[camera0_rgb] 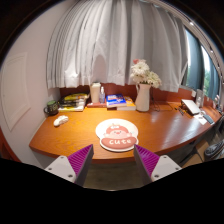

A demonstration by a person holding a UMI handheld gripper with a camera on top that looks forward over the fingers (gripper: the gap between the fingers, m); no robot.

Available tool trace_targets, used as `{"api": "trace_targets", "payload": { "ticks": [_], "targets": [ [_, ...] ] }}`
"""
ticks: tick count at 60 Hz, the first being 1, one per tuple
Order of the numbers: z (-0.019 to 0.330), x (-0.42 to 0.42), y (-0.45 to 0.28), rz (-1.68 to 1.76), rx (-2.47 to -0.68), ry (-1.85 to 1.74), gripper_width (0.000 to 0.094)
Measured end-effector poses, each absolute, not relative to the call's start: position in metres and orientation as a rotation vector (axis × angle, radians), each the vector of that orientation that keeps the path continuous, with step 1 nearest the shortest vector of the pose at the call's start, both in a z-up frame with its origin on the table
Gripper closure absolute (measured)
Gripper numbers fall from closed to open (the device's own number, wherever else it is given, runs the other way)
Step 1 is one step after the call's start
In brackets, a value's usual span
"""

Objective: Arrange mouse

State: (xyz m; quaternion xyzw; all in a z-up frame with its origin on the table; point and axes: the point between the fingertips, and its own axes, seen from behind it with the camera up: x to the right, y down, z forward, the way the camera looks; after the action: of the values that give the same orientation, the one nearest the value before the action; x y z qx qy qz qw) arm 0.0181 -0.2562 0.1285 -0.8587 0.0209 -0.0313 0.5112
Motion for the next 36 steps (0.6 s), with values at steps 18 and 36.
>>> {"api": "trace_targets", "payload": {
  "ticks": [18,36],
  "targets": [
    [0.054,-0.118,-0.22,0.028,-2.2,-0.052,0.0123],
    [0.013,-0.251,-0.104,0.134,-2.244,-0.129,0.0115]
  ]
}}
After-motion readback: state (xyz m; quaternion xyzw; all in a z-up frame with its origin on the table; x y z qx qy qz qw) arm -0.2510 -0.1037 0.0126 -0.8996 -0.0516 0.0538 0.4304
